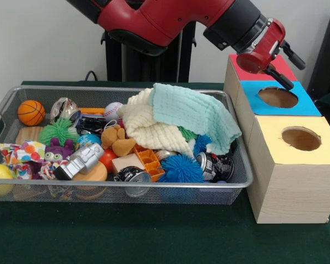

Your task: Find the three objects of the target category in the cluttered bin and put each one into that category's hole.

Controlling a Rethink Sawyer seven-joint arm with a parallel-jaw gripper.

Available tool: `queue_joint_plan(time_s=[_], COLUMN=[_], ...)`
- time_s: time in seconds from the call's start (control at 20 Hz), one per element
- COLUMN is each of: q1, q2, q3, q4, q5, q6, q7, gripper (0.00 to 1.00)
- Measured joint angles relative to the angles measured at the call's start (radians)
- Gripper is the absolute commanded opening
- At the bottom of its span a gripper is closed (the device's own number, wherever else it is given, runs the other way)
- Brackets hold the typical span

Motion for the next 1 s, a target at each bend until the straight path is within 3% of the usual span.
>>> queue_joint_plan(time_s=[0.55, 1.0], q1=[0.006, 0.055], q2=[-0.101, -0.229], q3=[-0.018, -0.098], q4=[-0.030, -0.074], q5=[0.012, 0.030], q6=[0.102, 0.200], q7=[0.000, 0.000], gripper=[1.00, 1.00])
